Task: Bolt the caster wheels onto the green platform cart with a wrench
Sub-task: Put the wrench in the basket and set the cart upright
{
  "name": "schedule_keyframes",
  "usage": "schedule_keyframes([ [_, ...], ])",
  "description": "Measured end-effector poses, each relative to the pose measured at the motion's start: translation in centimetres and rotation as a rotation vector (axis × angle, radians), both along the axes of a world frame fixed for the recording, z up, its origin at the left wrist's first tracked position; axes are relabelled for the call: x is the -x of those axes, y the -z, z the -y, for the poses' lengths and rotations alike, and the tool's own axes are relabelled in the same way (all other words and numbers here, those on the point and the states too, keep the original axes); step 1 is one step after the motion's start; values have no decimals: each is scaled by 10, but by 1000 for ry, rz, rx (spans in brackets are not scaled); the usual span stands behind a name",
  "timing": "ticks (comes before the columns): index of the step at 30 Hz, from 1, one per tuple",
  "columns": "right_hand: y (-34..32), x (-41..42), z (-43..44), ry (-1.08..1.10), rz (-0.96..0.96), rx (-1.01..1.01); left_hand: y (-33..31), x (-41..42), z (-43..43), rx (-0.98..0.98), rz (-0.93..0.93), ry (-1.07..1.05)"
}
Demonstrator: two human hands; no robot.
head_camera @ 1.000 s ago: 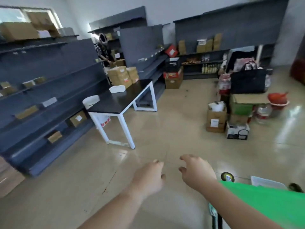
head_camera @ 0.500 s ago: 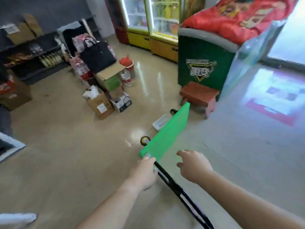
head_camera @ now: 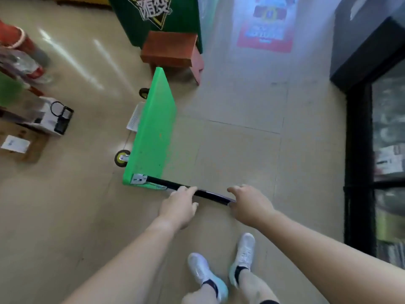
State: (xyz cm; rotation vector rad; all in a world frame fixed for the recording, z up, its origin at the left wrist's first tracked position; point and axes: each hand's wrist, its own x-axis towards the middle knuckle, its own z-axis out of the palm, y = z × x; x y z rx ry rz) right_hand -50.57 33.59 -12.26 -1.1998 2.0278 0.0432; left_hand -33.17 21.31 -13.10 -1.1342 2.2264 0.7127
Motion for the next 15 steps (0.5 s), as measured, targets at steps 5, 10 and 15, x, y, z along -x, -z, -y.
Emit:
schedule_keyframes([
  [5,119,7,-11,36,77,-2,111,19,-1,-4,28,92],
  [10,230,14,-24,37,79,-87,219,39,2,54,56,235],
  [15,306,20,-38,66,57,-147,286,39,3,89,52,353],
])
